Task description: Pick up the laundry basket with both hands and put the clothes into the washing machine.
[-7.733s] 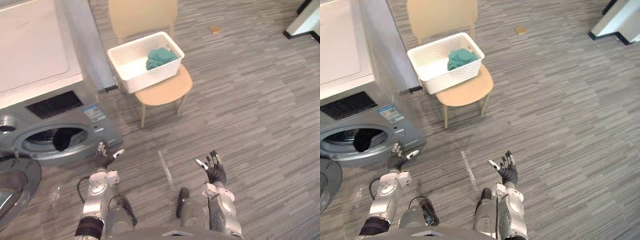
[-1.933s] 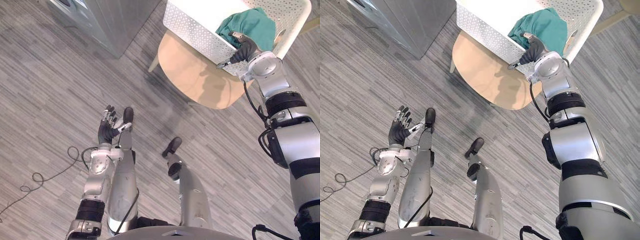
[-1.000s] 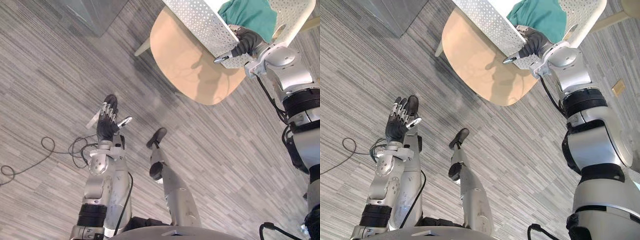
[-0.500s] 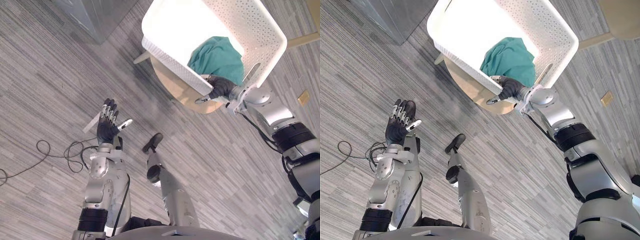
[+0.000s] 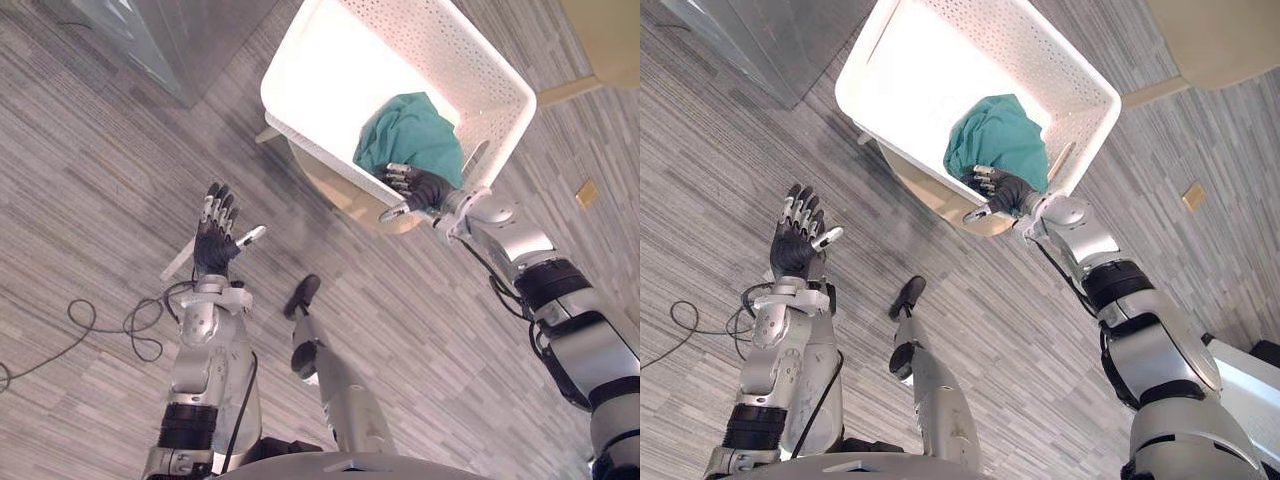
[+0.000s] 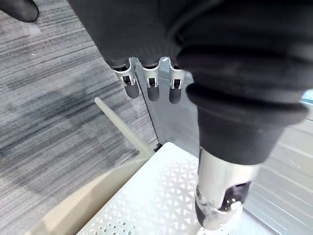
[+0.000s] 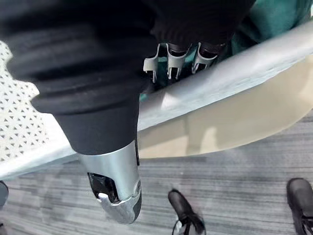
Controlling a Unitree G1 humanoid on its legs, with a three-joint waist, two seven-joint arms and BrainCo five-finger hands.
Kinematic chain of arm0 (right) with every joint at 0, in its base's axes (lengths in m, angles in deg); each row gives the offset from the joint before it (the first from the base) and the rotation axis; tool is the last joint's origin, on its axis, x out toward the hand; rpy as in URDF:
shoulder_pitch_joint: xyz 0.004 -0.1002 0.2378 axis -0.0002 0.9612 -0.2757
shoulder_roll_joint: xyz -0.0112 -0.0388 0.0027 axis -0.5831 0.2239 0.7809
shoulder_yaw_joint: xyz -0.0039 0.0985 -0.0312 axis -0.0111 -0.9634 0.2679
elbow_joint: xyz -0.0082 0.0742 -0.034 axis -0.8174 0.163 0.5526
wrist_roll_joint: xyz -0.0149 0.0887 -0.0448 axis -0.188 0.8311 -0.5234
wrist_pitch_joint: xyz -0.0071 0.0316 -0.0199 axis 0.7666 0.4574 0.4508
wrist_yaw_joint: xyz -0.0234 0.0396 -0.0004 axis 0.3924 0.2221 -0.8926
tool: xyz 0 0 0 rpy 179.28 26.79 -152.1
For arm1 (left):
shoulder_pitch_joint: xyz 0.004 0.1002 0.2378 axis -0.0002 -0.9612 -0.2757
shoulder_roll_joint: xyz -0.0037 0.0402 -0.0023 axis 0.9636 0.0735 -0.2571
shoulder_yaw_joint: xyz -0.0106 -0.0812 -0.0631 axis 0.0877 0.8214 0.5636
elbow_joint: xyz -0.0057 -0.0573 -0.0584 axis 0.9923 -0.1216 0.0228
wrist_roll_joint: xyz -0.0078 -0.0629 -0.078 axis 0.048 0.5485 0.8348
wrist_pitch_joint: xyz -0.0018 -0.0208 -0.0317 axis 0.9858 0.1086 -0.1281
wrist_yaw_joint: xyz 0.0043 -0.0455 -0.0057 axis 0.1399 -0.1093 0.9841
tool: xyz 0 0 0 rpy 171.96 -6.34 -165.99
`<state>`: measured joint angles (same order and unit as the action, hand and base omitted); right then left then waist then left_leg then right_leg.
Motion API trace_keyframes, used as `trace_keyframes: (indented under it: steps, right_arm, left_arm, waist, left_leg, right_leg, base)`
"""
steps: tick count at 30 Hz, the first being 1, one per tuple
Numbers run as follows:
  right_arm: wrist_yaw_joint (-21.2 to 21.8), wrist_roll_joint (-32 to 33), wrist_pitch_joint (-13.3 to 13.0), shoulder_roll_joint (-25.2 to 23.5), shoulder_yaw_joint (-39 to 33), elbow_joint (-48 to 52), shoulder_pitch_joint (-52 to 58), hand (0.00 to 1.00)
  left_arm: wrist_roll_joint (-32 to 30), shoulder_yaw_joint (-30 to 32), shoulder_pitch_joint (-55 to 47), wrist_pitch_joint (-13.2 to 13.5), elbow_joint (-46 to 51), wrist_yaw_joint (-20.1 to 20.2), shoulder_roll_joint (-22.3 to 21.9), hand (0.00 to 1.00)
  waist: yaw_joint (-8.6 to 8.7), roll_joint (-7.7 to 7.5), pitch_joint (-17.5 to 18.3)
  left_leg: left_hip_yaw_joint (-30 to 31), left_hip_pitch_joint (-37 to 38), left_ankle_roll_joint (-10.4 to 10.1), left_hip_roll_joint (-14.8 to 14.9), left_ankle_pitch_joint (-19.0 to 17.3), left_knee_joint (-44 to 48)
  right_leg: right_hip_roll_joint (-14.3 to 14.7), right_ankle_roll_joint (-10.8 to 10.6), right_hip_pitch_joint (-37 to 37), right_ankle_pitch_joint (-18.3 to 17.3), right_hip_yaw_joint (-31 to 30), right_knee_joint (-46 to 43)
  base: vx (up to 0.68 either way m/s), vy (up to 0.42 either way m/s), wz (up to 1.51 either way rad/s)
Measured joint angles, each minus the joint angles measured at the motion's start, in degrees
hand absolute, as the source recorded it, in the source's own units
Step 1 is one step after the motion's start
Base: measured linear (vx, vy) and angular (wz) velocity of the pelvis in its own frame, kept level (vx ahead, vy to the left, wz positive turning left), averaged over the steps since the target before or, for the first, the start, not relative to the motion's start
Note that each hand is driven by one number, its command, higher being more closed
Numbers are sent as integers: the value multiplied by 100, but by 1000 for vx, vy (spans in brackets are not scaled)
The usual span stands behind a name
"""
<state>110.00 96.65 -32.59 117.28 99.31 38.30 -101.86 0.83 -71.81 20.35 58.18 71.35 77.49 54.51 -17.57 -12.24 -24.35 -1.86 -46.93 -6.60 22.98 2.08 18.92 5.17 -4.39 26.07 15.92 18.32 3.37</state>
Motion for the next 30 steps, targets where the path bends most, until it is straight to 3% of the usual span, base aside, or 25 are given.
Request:
trace_keyframes:
  steps: [4, 7, 9, 10, 15, 17, 18, 20, 22, 23, 24, 25, 26, 27, 28, 30]
  right_arm:
    - [-39, -2, 33, -8, -177, 17, -39, 0]
    - [-39, -133, 75, -4, -216, 176, 196, 0]
    - [-38, -216, 68, 8, -223, 474, 557, 0]
    - [-25, -219, 64, 17, -214, 662, 809, 0]
    - [106, -225, 76, 145, 87, 753, 1115, 0]
    - [147, -242, 67, 383, 74, 959, 1433, 0]
    - [196, -248, 49, 689, 46, 1149, 1666, 0]
    - [170, -279, -43, 887, 28, 1282, 1794, 0]
    - [129, -330, -158, 886, 48, 1344, 1771, 0]
    - [66, -331, -198, 885, 57, 1371, 1745, 0]
    - [49, -331, -257, 888, 57, 1385, 1679, 0]
    - [37, -331, -266, 888, 56, 1387, 1556, 0]
    - [2, -332, -270, 885, 54, 1376, 1426, 0]
    - [-30, -340, -272, 840, 66, 1311, 1228, 0]
    - [-53, -366, -278, 752, 75, 1213, 1054, 0]
    - [-137, -447, -308, 561, 79, 1010, 774, 0]
  left_arm:
    - [1, 144, 0, -10, -257, -33, -31, 0]
    - [0, 97, -103, -30, -473, -17, -73, 0]
    - [-1, 59, -184, -49, -548, 9, -70, 0]
    - [-2, 16, -243, -50, -603, 19, -61, 0]
    - [-8, -27, -409, -123, -1144, 112, 283, 0]
    - [-36, -63, -517, -138, -1217, 143, 461, 0]
    - [-114, -60, -546, -129, -1210, 142, 508, 0]
    - [-130, 77, -616, -109, -1207, 140, 515, 0]
    - [-120, 153, -733, -125, -1355, 139, 504, 0]
    - [-120, 149, -778, -137, -1367, 140, 544, 0]
    - [-120, 150, -786, -144, -1367, 140, 586, 0]
    - [-121, 157, -756, -159, -1368, 144, 624, 0]
    - [-121, 170, -701, -188, -1394, 146, 659, 0]
    - [-121, 210, -588, -222, -1432, 146, 712, 0]
    - [-121, 273, -532, -236, -1433, 148, 742, 0]
    - [-123, 369, -515, -240, -1435, 146, 782, 0]
  waist:
    - [-4, 71, 86]
    - [34, 81, 399]
    - [71, 78, 502]
    - [104, 67, 518]
    - [475, 61, 537]
    - [611, 55, 539]
    - [653, 54, 540]
    - [605, 79, 545]
    - [531, 122, 509]
    - [456, 33, 507]
    - [456, -35, 518]
    - [483, -62, 519]
    - [509, -91, 512]
    - [500, -163, 492]
    - [503, -216, 472]
    - [492, -256, 452]
  left_leg:
    - [-118, 238, -14, 258, -28, -78]
    - [-330, 468, -52, 229, -3, -355]
    - [-473, 771, -19, 82, 138, -516]
    - [-502, 981, 4, -46, 167, -608]
    - [-525, 1619, 77, -367, 218, -704]
    - [-331, 1798, 223, -580, 210, -657]
    - [-158, 1745, 356, -732, 122, -428]
    - [44, 1426, 444, -727, 63, 246]
    - [311, 929, 443, -519, 61, 1457]
    - [333, 915, 504, -494, 19, 1512]
    - [289, 957, 706, -480, -140, 1385]
    - [184, 1064, 738, -444, -376, 1134]
    - [129, 1139, 505, -454, -383, 836]
    - [86, 1239, 162, -540, -153, 517]
    - [80, 1371, -55, -614, 18, 281]
    - [91, 1649, -142, -754, 150, -48]
  right_leg:
    - [150, 137, 90, -170, -30, -476]
    - [143, 181, 98, -212, -76, -465]
    - [53, 219, 3, -554, -158, -624]
    - [-77, 221, -39, -897, -210, -875]
    - [-461, 258, -206, -1810, -263, -1990]
    - [-598, 333, -387, -2215, -451, -2354]
    - [-697, 318, -548, -2625, -512, -2457]
    - [-679, 332, -669, -2936, -381, -2574]
    - [-582, 342, -956, -3115, -141, -2776]
    - [-588, 363, -972, -3189, -136, -2852]
    - [-598, 358, -965, -3210, -102, -2874]
    - [-599, 354, -944, -3209, -69, -2878]
    - [-627, 335, -885, -3196, -69, -2881]
    - [-696, 259, -799, -3120, -116, -2857]
    - [-727, 248, -778, -3092, -200, -2826]
    - [-794, 222, -814, -3015, -381, -2766]
  base:
    - [41, 11, -20]
    - [92, 16, -11]
    - [114, 10, 13]
    - [125, -24, 26]
    - [107, -27, 36]
    - [60, -34, 88]
    - [18, -72, 107]
    - [-33, -66, 83]
    - [-19, -6, 43]
    - [14, 20, 23]
    - [34, 6, 18]
    - [41, -7, 24]
    - [32, 10, 18]
    - [0, 37, 9]
    - [-6, 39, -3]
    - [-10, 29, -11]
